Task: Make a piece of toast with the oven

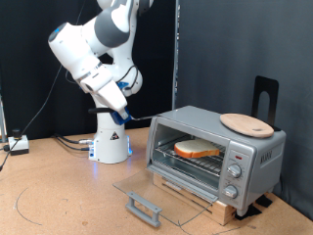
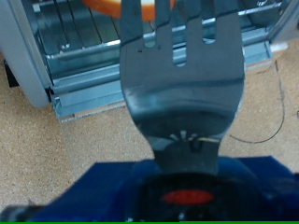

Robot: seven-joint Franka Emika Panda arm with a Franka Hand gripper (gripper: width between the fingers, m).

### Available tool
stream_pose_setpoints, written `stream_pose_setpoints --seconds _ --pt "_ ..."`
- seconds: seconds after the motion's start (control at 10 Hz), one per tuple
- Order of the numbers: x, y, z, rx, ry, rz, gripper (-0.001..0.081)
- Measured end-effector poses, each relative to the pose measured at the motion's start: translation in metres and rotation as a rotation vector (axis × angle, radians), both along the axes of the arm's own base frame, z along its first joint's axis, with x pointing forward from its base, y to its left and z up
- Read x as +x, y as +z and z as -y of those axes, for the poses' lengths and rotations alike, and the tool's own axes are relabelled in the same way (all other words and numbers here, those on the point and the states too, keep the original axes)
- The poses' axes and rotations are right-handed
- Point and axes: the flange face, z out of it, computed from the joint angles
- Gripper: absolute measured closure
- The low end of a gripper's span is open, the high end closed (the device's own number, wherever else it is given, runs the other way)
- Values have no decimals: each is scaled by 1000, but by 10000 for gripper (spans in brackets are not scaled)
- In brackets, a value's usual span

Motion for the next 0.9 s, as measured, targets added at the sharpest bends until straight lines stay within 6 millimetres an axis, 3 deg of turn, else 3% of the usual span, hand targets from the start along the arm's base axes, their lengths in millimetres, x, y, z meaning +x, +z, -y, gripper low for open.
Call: stream_pose_setpoints --seconds 0.2,0.5,0.9 --pt "-3 24 1 -22 -2 3 345" --pt "-5 25 -4 -9 7 -7 345" --pt "-3 18 -65 48 175 -109 345"
